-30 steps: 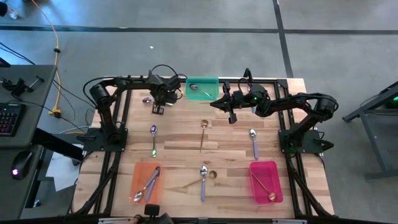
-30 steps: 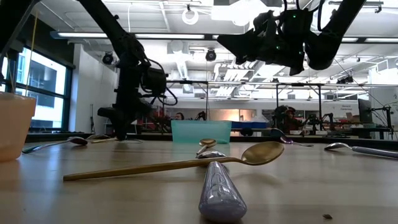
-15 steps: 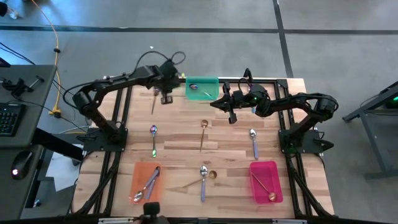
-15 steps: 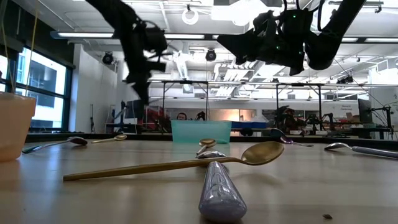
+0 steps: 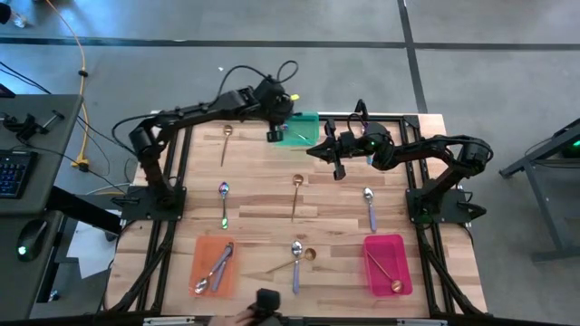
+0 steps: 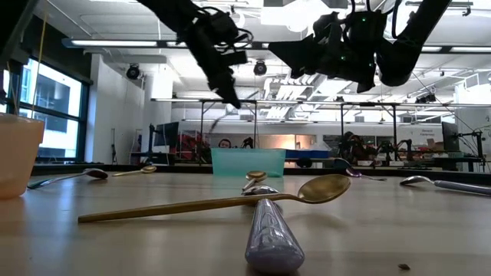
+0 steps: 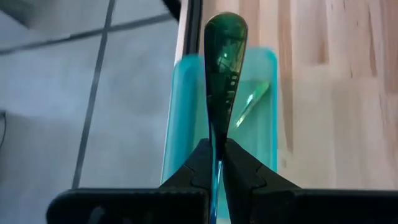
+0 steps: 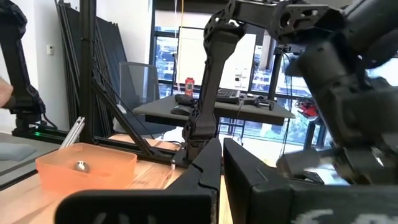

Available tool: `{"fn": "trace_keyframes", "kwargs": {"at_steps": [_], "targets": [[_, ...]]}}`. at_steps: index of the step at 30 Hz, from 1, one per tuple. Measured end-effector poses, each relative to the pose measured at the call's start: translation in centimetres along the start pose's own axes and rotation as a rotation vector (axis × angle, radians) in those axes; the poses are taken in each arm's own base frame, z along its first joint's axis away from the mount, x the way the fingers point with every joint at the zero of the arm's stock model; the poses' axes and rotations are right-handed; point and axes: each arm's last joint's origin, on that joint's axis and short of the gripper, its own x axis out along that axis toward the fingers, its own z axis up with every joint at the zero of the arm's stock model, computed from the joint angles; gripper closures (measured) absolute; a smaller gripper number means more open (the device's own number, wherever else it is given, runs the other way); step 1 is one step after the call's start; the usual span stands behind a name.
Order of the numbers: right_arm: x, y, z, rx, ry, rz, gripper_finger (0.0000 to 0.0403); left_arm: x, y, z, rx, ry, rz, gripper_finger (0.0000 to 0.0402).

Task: Sort silverware by color (type)
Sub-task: Put the violet spoon into the blue bin, then put the gold spoon into the pink bin

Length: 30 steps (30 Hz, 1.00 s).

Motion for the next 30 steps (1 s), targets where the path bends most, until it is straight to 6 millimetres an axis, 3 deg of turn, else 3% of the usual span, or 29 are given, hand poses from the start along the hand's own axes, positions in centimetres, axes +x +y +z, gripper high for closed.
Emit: {"fn": "trace_keyframes", "kwargs": {"at_steps": [7,17,21,30], "targets": [[0.0,0.0,0.0,0.0,0.0,0.004,0.0403,3.4,-0.1,1.2,0.033,-0.044,0.009,0.0396],[0.0,0.0,0.0,0.0,0.0,0.004,0.0403,7.8,-0.6,-0.3,0.043,0.038,-0.034,0.0396],[0.0,0.0,0.0,0.0,0.0,0.004,0.0403,8.3,-0.4,-0.8,0.034,0.062,-0.03,0.0391],[0.0,0.0,-0.1,0.006,0.008,0.004,0.0403,8.0,-0.2,-0.7,-0.024,0.048,-0.03,0.0321]]}}
